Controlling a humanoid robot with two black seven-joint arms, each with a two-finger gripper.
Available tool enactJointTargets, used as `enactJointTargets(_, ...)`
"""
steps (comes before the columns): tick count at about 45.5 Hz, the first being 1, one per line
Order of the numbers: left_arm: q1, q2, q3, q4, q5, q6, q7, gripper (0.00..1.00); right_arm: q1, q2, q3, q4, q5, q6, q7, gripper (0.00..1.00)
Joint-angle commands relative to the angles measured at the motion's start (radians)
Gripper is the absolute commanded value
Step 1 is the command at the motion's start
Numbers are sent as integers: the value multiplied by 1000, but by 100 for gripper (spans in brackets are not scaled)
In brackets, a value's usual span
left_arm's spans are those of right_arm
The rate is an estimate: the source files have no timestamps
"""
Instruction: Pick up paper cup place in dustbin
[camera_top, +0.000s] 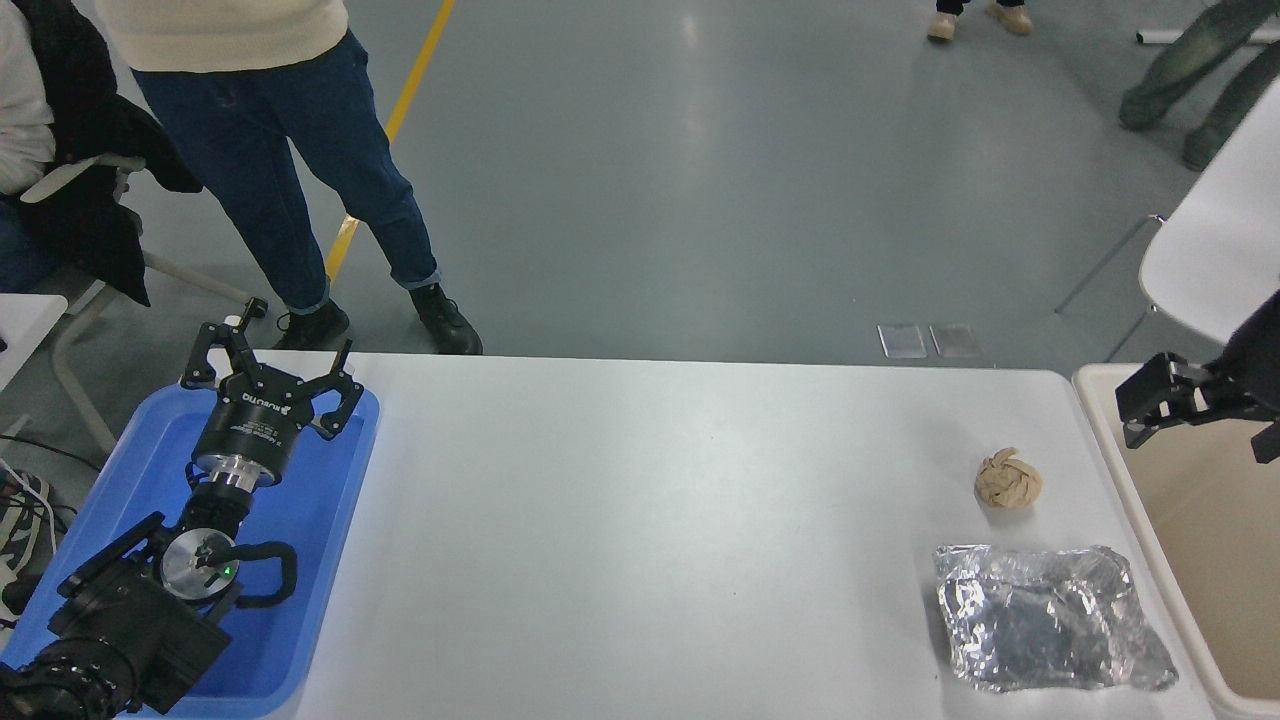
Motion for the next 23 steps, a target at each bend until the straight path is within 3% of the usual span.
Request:
enactJointTargets(1,0,0,0,1,0,0,0,100,169,104,4,27,11,42,2,100)
enactJointTargets(11,0,0,0,-1,-1,0,0,100,166,193,5,27,46,42,2,100)
enactJointTargets(23,0,0,0,1,0,0,0,100,149,203,16,21,114,42,2,100)
